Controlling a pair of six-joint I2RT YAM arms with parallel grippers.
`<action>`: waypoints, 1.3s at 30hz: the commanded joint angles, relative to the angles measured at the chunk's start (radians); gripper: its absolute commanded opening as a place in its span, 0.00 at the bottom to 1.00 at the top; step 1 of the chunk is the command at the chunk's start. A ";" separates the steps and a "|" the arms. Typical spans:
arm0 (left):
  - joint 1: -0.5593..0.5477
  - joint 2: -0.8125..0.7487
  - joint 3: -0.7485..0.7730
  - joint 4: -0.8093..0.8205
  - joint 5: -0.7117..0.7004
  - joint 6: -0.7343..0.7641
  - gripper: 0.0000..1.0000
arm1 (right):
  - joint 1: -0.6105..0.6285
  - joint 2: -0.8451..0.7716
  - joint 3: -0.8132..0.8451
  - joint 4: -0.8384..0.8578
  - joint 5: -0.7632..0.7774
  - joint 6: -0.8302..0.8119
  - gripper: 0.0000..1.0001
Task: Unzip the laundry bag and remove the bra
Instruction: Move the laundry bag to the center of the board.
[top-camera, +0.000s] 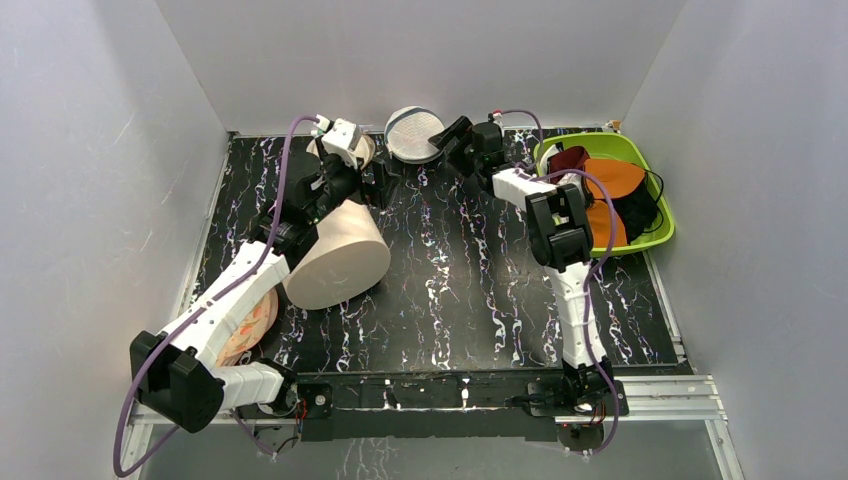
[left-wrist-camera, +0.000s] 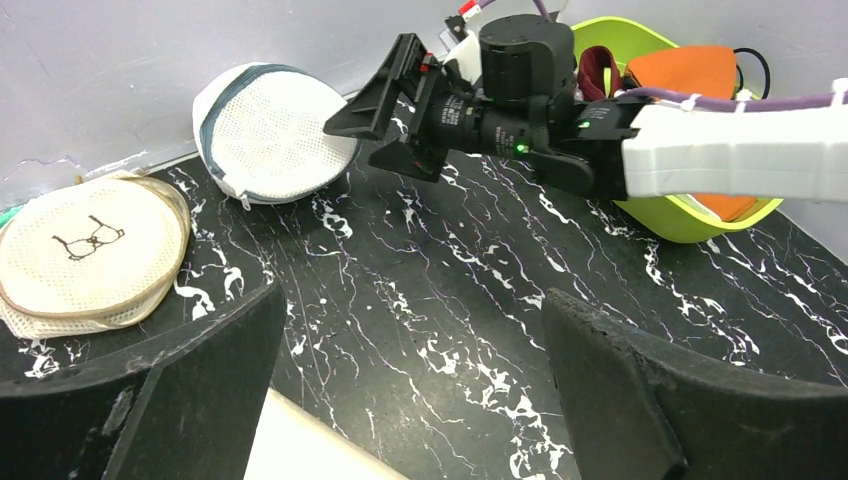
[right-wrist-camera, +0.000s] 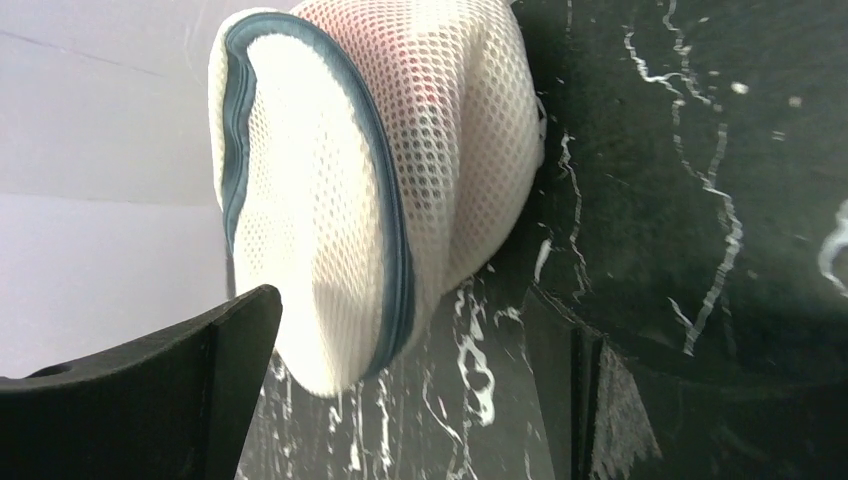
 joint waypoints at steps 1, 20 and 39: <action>0.006 0.010 0.015 0.037 0.025 -0.009 0.99 | 0.020 0.077 0.131 0.078 0.009 0.109 0.86; 0.008 0.038 0.022 0.023 0.025 -0.006 0.98 | 0.013 -0.186 -0.240 0.050 -0.087 0.059 0.11; 0.006 0.066 0.009 0.050 0.114 -0.048 0.98 | -0.042 -1.023 -1.061 -0.377 -0.348 -0.373 0.15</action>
